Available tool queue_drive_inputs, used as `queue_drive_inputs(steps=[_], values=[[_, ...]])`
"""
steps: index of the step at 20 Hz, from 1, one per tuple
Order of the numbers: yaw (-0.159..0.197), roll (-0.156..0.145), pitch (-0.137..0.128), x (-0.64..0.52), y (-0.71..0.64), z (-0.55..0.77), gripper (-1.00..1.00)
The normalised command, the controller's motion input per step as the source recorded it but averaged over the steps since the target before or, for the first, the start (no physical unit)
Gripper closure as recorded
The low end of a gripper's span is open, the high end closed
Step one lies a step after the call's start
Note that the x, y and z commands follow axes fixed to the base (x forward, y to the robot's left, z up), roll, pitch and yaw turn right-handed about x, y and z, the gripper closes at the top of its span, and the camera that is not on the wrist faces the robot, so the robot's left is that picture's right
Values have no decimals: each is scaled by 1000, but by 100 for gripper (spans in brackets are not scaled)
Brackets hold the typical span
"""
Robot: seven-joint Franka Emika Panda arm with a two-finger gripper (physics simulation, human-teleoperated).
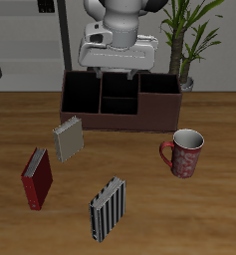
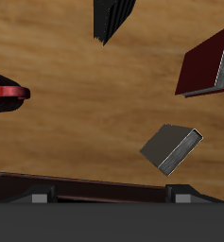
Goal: Place the striped book into the back desk caddy's left compartment
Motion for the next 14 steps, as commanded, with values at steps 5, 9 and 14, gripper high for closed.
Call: queue_drive_inputs(steps=[5,9,14], values=[[-18,-52,11,207,-340,55,-100],[-28,-4,27,174,-80,-7,-100],[-19,16,2,214,184,74,-100]])
